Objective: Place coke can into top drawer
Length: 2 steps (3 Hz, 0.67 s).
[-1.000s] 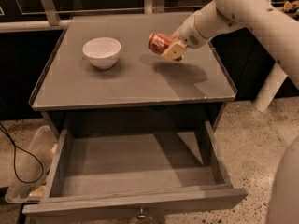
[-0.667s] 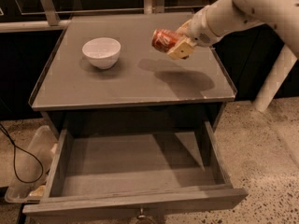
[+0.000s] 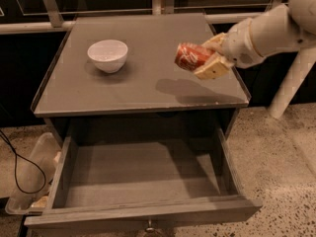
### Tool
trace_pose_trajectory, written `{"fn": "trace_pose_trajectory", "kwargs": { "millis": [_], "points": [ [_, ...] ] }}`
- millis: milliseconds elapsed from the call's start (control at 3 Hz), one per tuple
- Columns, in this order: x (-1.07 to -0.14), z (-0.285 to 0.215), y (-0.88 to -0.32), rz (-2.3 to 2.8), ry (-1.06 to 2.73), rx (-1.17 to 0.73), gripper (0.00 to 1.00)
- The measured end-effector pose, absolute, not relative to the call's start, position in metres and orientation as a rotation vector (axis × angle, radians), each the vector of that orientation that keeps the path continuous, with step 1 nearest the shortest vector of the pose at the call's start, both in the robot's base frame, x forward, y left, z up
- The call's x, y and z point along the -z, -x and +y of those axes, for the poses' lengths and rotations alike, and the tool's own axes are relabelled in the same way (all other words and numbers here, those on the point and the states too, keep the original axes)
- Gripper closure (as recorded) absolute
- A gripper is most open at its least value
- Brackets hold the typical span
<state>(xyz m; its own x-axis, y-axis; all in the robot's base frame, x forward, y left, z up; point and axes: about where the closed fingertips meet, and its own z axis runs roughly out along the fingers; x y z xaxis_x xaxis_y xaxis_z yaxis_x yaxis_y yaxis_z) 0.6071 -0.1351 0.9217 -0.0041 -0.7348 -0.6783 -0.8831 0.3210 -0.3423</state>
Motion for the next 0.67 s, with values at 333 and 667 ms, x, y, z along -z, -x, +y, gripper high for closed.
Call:
{"fn": "trace_pose_trajectory", "kwargs": {
  "millis": [333, 667],
  "points": [
    [-0.909, -0.146, -0.559, 1.782, 1.429, -0.236, 1.00],
    [-0.886, -0.150, -0.518, 1.831, 1.394, -0.273, 1.00]
  ]
}}
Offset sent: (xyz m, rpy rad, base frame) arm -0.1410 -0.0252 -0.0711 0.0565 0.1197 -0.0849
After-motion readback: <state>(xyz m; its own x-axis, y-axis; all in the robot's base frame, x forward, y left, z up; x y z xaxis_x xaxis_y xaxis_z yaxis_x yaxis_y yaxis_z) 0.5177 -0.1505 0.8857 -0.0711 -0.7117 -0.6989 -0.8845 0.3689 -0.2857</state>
